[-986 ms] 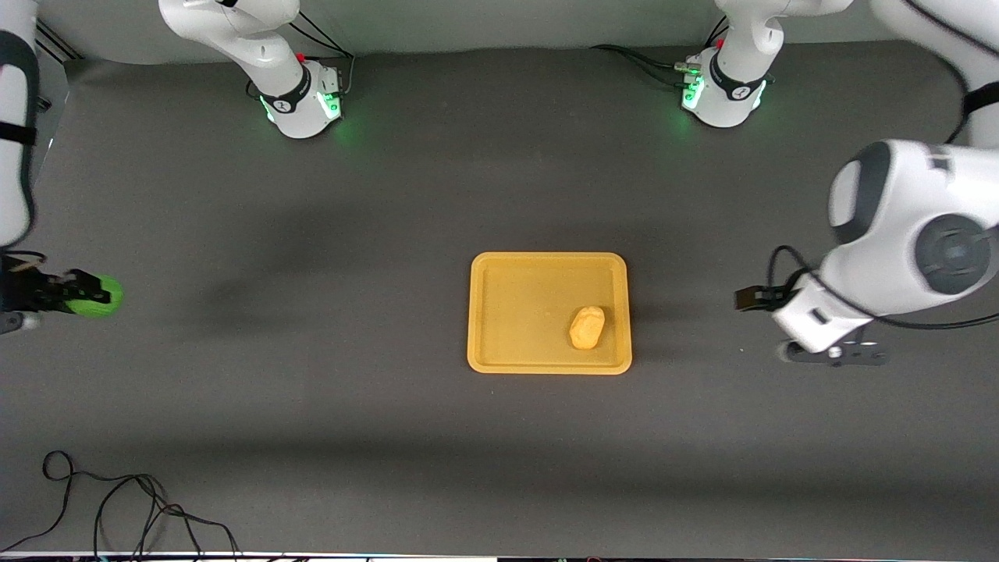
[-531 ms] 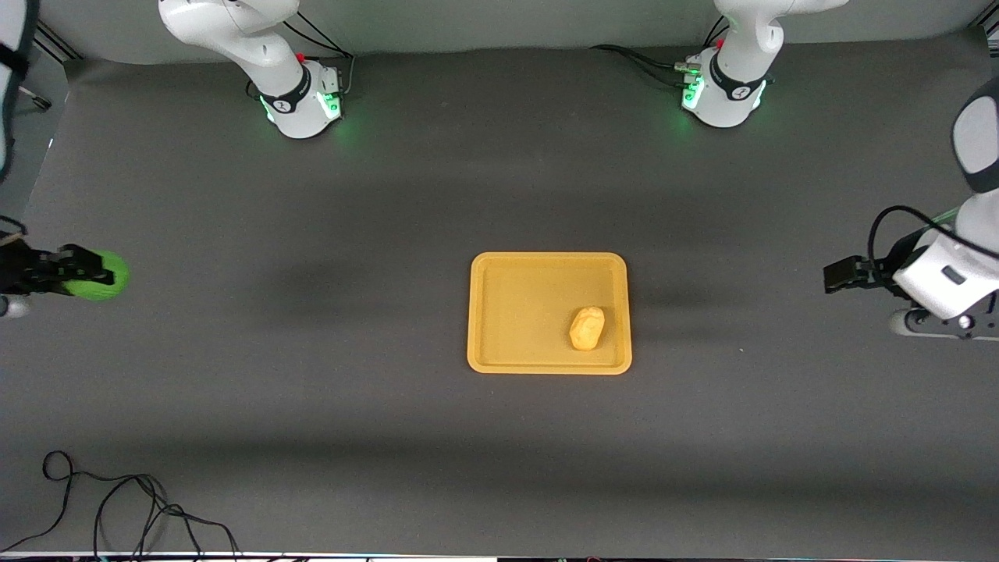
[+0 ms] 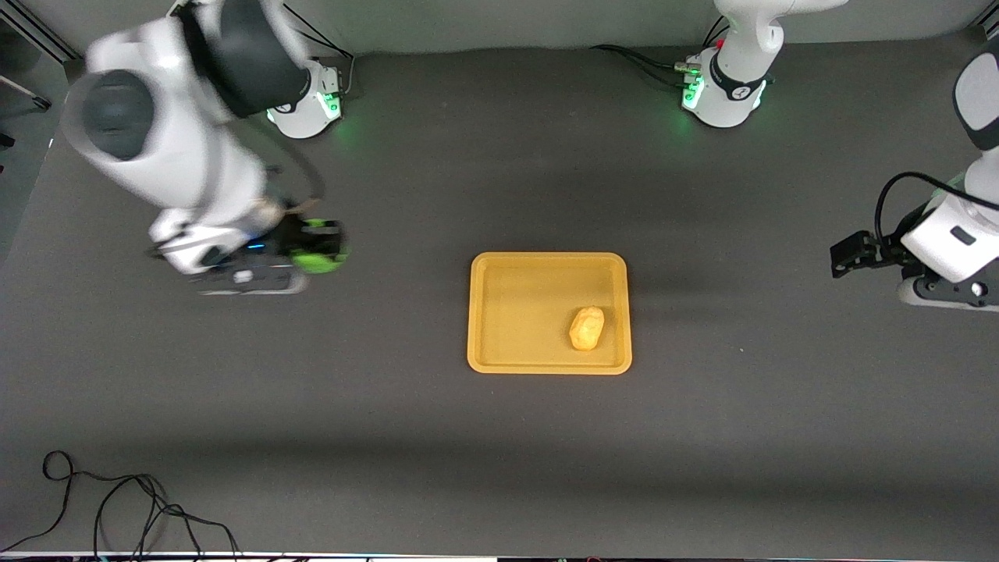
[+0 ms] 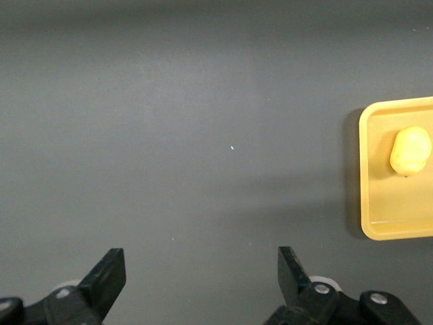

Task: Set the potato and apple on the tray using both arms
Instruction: 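Carry the green apple over the tray with the right gripper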

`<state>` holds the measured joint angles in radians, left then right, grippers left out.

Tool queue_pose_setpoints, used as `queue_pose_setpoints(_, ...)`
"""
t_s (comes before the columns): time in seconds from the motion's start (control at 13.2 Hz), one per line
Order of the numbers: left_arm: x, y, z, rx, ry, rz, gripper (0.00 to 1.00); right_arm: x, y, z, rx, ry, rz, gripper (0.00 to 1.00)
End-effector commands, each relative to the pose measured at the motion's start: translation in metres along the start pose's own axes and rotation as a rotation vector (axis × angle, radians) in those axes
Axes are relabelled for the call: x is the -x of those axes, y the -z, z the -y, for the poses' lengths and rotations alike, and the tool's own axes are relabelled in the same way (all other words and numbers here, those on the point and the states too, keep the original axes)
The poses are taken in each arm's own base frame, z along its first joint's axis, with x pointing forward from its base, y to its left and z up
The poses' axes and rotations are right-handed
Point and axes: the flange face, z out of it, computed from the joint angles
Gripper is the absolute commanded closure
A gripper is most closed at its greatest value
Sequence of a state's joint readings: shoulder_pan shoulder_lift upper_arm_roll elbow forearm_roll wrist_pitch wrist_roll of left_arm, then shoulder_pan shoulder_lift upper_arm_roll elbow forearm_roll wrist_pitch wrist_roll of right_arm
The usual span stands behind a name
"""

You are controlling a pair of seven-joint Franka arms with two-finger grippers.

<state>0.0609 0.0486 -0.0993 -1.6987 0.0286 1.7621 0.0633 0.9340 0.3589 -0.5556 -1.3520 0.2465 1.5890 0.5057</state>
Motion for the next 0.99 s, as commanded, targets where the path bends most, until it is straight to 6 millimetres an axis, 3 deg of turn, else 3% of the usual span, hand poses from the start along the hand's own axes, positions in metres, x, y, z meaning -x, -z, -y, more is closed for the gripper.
queue_pose_setpoints(0.0,0.03,0.024,-0.004,0.003,-0.019,-0.002,0.0,0.005,-0.037,0.111,0.005,-0.125,-0.059,0.69)
queue_pose_setpoints(0.15,0.027,0.04,-0.005,0.005,-0.022,-0.002,0.0,0.026,-0.073,0.175,-0.056,-0.179,-0.071,0.69)
queue_pose_setpoints(0.3,0.026,0.036,-0.007,0.005,-0.027,0.015,0.0,0.034,-0.126,0.21,-0.078,-0.207,-0.074,0.69)
queue_pose_setpoints(0.53,0.024,0.03,-0.004,0.007,-0.035,0.024,0.0,0.024,-0.207,0.23,-0.054,-0.207,-0.12,0.69)
queue_pose_setpoints(0.91,0.02,0.022,-0.002,0.009,-0.044,0.033,0.0,0.006,-0.284,0.224,-0.012,-0.207,-0.174,0.69)
